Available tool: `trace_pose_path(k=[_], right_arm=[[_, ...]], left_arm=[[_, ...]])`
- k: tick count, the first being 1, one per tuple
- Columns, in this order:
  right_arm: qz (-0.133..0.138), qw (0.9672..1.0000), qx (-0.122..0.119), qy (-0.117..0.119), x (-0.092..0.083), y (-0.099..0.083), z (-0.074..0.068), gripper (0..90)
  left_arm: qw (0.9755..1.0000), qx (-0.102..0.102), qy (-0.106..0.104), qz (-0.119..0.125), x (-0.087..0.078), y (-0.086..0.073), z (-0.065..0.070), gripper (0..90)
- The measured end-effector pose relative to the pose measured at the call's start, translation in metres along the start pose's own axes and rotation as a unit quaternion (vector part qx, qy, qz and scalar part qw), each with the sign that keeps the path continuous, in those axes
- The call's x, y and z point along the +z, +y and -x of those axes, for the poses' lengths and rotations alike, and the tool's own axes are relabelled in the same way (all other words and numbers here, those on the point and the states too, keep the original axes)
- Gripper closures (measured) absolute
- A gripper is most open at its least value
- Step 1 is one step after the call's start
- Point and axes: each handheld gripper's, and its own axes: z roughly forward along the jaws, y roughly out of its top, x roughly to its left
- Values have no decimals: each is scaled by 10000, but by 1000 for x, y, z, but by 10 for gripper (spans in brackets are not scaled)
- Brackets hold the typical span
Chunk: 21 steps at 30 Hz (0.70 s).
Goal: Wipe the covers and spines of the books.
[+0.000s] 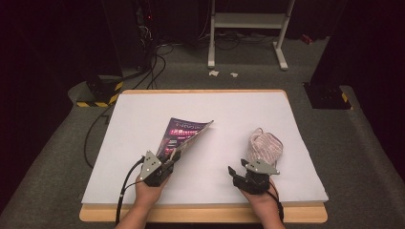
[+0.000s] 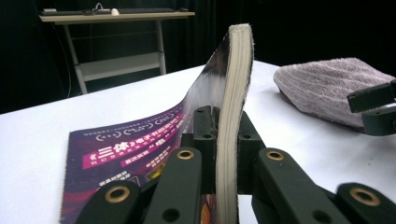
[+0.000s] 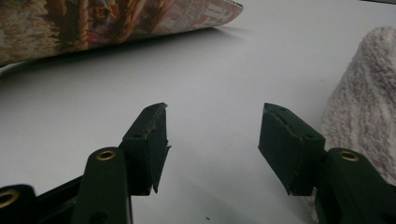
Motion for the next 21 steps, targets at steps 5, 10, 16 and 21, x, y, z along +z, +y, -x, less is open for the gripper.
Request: trace_pose_path(k=[5, 10, 16, 21], right_arm=[[-8, 10000, -3, 8, 0, 0, -1, 415], [-15, 10000, -3, 7, 0, 0, -1, 415], [-18, 10000, 3, 2, 0, 0, -1, 415], [-12, 10000, 1, 2, 0, -1, -1, 415]], left_arm=[[9999, 89, -75, -100, 2, -6, 6, 825], [9998, 30, -176, -94, 3, -6, 8, 776], [9989, 27, -448, -110, 6, -2, 14, 595], [9979, -19, -628, -162, 8, -2, 18, 497]])
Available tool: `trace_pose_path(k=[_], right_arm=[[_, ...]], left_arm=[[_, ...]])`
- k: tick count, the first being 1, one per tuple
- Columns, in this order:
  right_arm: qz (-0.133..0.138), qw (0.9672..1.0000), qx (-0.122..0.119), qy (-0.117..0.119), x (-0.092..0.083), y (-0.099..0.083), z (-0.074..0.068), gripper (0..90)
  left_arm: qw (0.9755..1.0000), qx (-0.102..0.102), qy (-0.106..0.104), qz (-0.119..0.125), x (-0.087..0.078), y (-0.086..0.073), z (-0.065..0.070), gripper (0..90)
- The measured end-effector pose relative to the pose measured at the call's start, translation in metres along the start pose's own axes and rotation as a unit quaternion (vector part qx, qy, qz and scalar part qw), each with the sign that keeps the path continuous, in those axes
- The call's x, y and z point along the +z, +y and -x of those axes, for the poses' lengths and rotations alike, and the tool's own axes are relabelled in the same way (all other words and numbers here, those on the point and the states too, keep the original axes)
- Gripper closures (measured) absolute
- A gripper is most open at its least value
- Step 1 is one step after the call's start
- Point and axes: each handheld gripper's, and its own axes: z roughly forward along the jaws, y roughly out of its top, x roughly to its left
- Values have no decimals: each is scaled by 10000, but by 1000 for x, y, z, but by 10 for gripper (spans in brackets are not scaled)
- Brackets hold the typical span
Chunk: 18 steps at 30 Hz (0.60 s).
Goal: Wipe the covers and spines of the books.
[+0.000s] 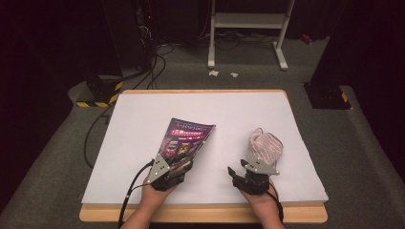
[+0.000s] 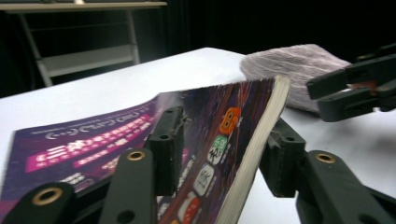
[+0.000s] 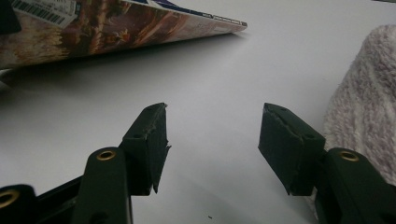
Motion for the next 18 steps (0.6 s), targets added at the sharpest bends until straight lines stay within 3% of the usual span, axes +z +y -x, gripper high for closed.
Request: trace_pose_path(k=[8, 12, 18], right_arm=[[-12, 10000, -4, 0, 0, 0, 0, 415], [-15, 10000, 1, 2, 1, 0, 0, 415], [-40, 10000, -10, 23, 1, -1, 0, 421]], left_arm=[[9994, -107, -328, 66, 3, 1, 7, 408], [9991, -205, -340, 113, 3, 2, 6, 407], [9988, -419, -239, 16, 0, 1, -5, 419]])
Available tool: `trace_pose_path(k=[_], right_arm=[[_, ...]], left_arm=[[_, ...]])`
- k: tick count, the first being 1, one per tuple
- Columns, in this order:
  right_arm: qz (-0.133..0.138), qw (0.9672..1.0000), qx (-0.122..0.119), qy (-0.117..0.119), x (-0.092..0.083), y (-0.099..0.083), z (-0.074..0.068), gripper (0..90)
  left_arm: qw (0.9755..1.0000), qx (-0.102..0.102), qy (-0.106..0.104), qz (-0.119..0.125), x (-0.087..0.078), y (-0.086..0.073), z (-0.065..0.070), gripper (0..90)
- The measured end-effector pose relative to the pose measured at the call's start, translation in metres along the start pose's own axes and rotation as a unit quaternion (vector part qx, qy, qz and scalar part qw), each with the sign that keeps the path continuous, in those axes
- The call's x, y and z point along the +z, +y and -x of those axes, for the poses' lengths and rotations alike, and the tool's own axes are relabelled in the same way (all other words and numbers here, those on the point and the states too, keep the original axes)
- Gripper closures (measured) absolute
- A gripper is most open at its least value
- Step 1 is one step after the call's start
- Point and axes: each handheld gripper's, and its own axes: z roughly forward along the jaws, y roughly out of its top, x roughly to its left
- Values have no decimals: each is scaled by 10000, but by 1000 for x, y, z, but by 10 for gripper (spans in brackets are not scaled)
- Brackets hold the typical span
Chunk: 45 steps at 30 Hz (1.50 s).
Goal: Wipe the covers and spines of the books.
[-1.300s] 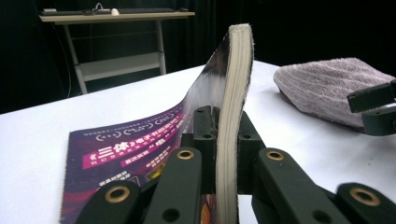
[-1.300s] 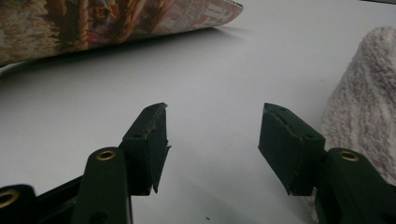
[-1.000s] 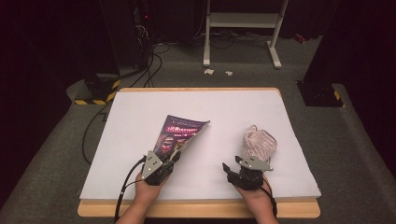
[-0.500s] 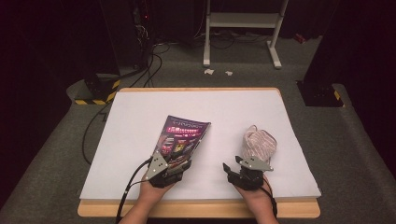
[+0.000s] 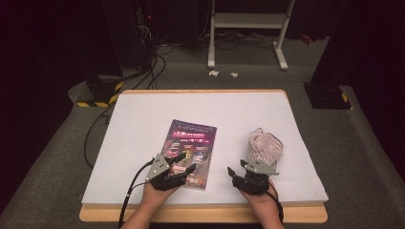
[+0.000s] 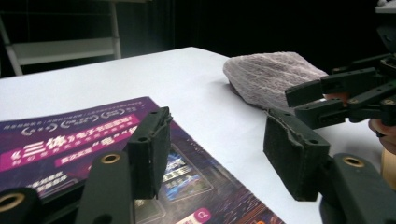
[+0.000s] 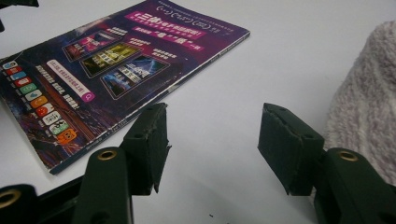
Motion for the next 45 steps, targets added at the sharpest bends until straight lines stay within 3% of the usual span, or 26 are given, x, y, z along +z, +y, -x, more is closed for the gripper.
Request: trace_pose_path(k=[3, 12, 13, 14, 17, 18, 19, 20, 22, 23, 24, 25, 26, 27, 28, 32, 37, 41, 45], right_arm=[[-6, 10000, -12, 6, 0, 0, -1, 424], [-38, 10000, -47, 17, 2, -1, -1, 430], [-55, 10000, -61, 24, 3, -2, -1, 430], [-55, 10000, -61, 24, 3, -2, -1, 430], [-56, 9999, -60, 65, 4, -2, -3, 434], [-56, 9999, -60, 65, 4, -2, -3, 434], [-68, 9999, -66, 78, 4, -2, -3, 440], [-93, 9999, -85, 100, 5, -2, -4, 444], [-103, 9998, -105, 104, 6, -3, -4, 448], [-143, 9997, -148, 116, 7, -3, -5, 458], [-143, 9997, -148, 116, 7, -3, -5, 458], [-174, 9996, -164, 150, 8, -4, -7, 483], [-188, 9995, -182, 184, 8, -4, -7, 487], [-195, 9995, -185, 186, 8, -4, -9, 490], [-195, 9995, -185, 186, 8, -4, -9, 490], [-250, 9991, -250, 231, 11, -4, -13, 490], [-353, 9987, -241, 264, 14, -6, -14, 481], [-337, 9988, -271, 245, 15, -6, -15, 462], [-347, 9985, -317, 264, 17, -6, -17, 459]], left_arm=[[9996, -257, 7, -152, -3, -2, -11, 437], [9978, -151, 393, -504, -20, -3, -32, 455], [9964, -119, 547, -640, -26, -3, -37, 454], [9964, -119, 547, -640, -26, -3, -37, 447], [9930, -252, 746, -883, -39, -7, -48, 431], [9930, -252, 746, -883, -39, -7, -48, 430], [9919, -269, 768, -976, -41, -9, -51, 430], [9891, -206, 863, -1172, -45, -12, -56, 412], [9881, -198, 915, -1224, -46, -13, -58, 407], [9857, -404, 968, -1318, -48, -15, -64, 418], [9857, -404, 968, -1318, -48, -15, -64, 434], [9811, -542, 1086, -1505, -48, -16, -69, 439], [9811, -542, 1086, -1505, -48, -16, -69, 438], [9760, -573, 1248, -1692, -45, -18, -72, 436], [9760, -573, 1248, -1692, -45, -18, -72, 430], [9698, -614, 1321, -1955, -40, -21, -75, 401], [9678, -795, 1103, -2119, -36, -24, -78, 398], [9657, -809, 1060, -2228, -34, -24, -79, 396], [9654, -825, 1060, -2237, -34, -24, -78, 392]])
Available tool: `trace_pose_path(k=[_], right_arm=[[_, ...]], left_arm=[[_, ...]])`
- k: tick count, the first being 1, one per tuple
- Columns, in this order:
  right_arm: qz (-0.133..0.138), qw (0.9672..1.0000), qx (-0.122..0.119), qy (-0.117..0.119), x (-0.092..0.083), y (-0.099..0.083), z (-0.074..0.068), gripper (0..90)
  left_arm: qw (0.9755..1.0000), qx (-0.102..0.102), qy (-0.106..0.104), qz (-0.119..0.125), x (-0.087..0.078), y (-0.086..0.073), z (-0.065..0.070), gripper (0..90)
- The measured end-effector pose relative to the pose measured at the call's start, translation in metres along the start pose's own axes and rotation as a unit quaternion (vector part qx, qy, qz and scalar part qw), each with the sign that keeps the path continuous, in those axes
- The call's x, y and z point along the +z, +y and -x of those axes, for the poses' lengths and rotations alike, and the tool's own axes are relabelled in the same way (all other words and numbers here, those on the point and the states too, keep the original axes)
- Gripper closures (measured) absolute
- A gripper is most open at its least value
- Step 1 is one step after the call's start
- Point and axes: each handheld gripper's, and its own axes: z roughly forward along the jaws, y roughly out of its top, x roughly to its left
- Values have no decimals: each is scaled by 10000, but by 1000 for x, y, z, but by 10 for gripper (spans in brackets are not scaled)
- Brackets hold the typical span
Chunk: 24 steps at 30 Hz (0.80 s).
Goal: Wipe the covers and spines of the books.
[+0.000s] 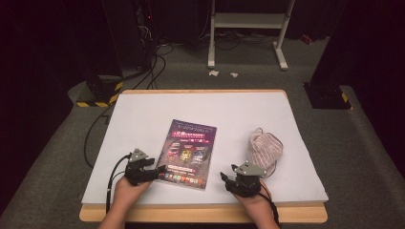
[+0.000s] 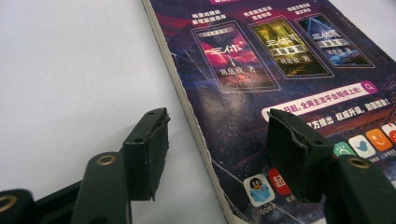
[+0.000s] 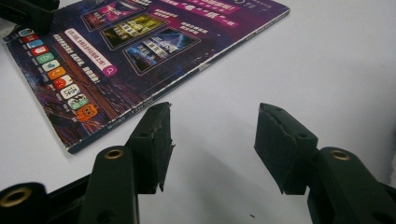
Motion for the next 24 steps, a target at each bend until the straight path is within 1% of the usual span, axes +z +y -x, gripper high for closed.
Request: trace_pose_path(k=[2, 3, 4, 5, 6, 10, 11, 12, 13, 14, 15, 17, 18, 19, 20, 21, 22, 23, 24], right_arm=[[28, 10000, -51, 41, 3, 1, -4, 451], [28, 10000, -51, 41, 3, 1, -4, 451], [7, 10000, -21, 54, 4, 2, -6, 433], [-60, 9999, 50, 110, 7, 4, -8, 409], [-82, 9998, 59, 164, 8, 5, -9, 409], [-149, 9996, 21, 226, 13, 7, -14, 409], [-149, 9996, 21, 226, 13, 7, -14, 409], [-192, 9994, 41, 281, 15, 7, -16, 409], [-192, 9994, 41, 281, 15, 7, -16, 409], [-239, 9992, 61, 326, 18, 8, -17, 416], [-239, 9992, 61, 326, 18, 8, -17, 416], [-321, 9984, 108, 445, 21, 9, -18, 436], [-421, 9976, 158, 517, 24, 9, -19, 446], [-421, 9976, 158, 517, 24, 9, -19, 446], [-522, 9970, 160, 556, 27, 9, -21, 450], [-522, 9970, 160, 556, 27, 9, -21, 450], [-628, 9962, 173, 569, 29, 8, -21, 455], [-628, 9962, 173, 569, 29, 8, -21, 455], [-644, 9960, 195, 588, 29, 8, -20, 462]], left_arm=[[10000, 13, -39, -2, 0, 0, 2, 405], [10000, 13, -39, -2, 0, 0, 2, 426], [9999, 62, -92, -8, 0, 0, 3, 426], [9999, 51, -153, -12, 1, 0, 4, 457], [9999, 105, -109, -22, 1, 0, 8, 454], [9999, 110, -104, -37, 1, 0, 10, 455], [9998, 139, -101, -32, 1, -1, 11, 455], [9997, 210, -89, -24, 1, -1, 15, 455], [9997, 210, -89, -24, 1, -1, 15, 456], [9995, 313, -27, 4, 2, -2, 21, 456], [9995, 313, -27, 4, 2, -2, 21, 457], [9991, 423, 6, 6, 3, -1, 27, 458], [9988, 498, -17, 14, 5, -1, 33, 459], [9988, 498, -17, 14, 5, -1, 33, 460], [9985, 554, -43, 17, 6, -1, 39, 463], [9985, 554, -43, 17, 6, -1, 39, 466], [9982, 597, -72, 25, 8, -1, 44, 468], [9982, 597, -72, 25, 8, -1, 44, 469], [9978, 650, -106, -1, 9, 0, 48, 472]])
